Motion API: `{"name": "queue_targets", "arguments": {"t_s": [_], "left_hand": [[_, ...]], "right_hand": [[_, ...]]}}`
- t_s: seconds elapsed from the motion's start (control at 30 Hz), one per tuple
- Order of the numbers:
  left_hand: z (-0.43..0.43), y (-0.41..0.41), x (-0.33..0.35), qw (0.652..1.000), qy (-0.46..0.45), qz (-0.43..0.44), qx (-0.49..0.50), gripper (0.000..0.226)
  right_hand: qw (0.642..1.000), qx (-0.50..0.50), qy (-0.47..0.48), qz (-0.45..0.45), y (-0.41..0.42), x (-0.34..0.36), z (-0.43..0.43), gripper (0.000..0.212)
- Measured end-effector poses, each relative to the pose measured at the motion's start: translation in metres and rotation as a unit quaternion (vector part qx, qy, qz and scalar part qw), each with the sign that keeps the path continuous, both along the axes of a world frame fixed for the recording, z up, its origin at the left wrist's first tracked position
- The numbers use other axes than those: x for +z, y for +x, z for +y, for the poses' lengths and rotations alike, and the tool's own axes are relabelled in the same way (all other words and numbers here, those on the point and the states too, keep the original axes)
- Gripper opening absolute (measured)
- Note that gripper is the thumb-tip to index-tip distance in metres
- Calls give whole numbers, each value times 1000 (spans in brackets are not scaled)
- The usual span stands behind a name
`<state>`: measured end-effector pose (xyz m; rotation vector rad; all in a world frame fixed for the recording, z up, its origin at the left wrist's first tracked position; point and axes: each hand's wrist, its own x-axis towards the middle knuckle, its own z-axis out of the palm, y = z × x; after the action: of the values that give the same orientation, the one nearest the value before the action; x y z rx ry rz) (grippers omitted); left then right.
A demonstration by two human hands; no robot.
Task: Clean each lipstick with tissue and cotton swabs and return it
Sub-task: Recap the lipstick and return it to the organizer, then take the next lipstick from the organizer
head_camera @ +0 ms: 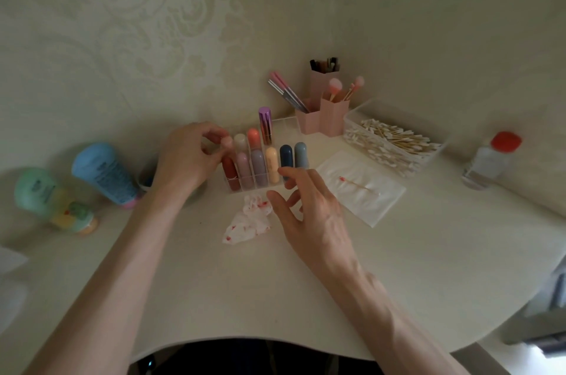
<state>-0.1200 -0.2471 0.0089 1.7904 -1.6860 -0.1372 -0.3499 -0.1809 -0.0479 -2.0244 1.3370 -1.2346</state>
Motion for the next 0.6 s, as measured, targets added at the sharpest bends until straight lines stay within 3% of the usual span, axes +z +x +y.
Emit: {"name": "queue_targets", "arguments": {"t_s": [0.33, 0.6], "left_hand": [[-9, -7, 13, 997, 11, -56, -47, 28], [-11, -12, 26, 998, 10, -45, -41, 18]], "right_hand": [[1000, -5, 0, 6, 0, -1, -1, 36], [1000, -2, 1, 7, -1, 2, 1, 35]]}}
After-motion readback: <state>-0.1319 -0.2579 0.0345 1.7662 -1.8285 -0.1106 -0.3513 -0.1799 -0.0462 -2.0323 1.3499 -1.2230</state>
